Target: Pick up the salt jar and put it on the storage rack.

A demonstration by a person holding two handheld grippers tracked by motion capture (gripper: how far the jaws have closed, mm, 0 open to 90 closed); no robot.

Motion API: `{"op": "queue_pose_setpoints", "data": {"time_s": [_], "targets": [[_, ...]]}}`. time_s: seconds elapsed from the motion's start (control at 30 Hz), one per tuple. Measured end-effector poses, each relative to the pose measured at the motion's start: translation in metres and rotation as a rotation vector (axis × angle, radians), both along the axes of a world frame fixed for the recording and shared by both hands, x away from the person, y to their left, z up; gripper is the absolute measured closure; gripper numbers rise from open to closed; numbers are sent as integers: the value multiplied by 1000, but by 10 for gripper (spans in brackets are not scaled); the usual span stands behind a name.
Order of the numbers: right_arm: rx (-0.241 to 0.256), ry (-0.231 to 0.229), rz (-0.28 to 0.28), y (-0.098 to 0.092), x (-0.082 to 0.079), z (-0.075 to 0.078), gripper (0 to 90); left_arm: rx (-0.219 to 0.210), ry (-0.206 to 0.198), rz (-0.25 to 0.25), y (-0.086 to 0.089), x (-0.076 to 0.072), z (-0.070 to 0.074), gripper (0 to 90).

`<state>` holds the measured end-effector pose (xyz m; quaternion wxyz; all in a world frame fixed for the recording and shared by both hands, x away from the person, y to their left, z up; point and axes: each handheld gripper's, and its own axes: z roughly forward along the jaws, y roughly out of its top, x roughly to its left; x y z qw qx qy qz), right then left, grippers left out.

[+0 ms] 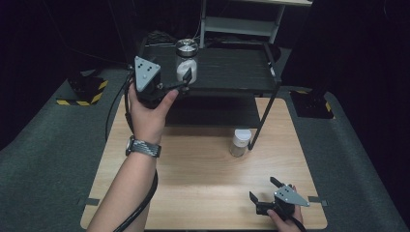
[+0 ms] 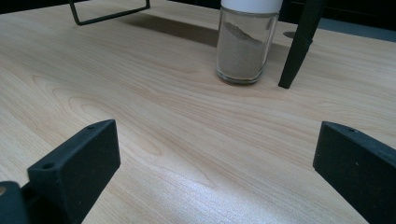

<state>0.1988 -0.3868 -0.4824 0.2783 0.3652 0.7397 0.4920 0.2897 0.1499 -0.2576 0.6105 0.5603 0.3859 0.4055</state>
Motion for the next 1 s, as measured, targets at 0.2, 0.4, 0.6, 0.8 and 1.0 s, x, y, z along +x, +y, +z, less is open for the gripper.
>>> {"op": "queue_pose_setpoints", "data": {"time_s": [0.2, 0.4, 0.6, 0.8, 1.0], "targets": [[-4, 1, 0, 1, 0, 0, 2, -10, 19, -6, 7, -9, -14, 4], [-11, -3, 2, 1, 0, 0, 2, -6, 14, -11, 10, -19, -29, 3], [-14, -6, 3, 2, -1, 0, 2, -13, 7, -26, 17, -32, -44, 3], [-20, -9, 4, 2, -1, 0, 2, 0, -2, -47, 22, -44, -59, 3], [-23, -9, 3, 3, -1, 1, 2, 1, 10, -49, 24, -53, -75, 3]]}}
